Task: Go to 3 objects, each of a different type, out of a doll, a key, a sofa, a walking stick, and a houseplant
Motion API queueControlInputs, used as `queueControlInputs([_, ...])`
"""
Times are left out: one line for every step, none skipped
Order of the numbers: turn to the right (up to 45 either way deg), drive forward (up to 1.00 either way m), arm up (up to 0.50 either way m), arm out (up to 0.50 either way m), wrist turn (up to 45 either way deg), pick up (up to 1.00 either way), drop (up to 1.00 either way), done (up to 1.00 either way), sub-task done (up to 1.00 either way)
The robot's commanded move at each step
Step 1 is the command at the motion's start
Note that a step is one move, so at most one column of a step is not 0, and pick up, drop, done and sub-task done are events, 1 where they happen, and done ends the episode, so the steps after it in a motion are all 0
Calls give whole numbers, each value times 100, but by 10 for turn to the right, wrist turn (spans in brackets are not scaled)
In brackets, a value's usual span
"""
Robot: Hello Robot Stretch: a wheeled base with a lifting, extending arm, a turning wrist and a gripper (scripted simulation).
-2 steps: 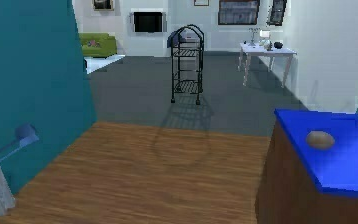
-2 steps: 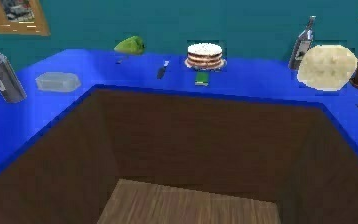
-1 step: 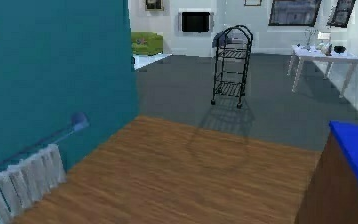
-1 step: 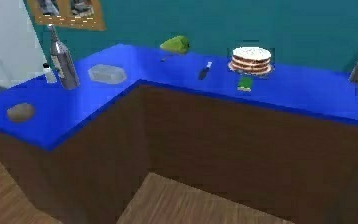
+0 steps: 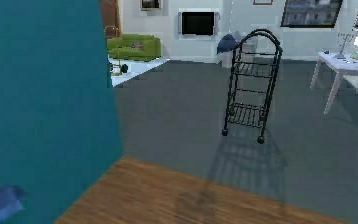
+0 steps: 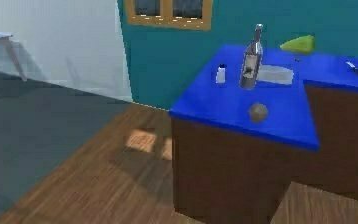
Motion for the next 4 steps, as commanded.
queueControlInputs([0,100,0,0,0,0,0,0,0])
queueControlInputs([0,100,0,0,0,0,0,0,0])
queueControlInputs([-120,0,0,0,0,0,0,0,0])
queueControlInputs([0,5,0,0,0,0,0,0,0])
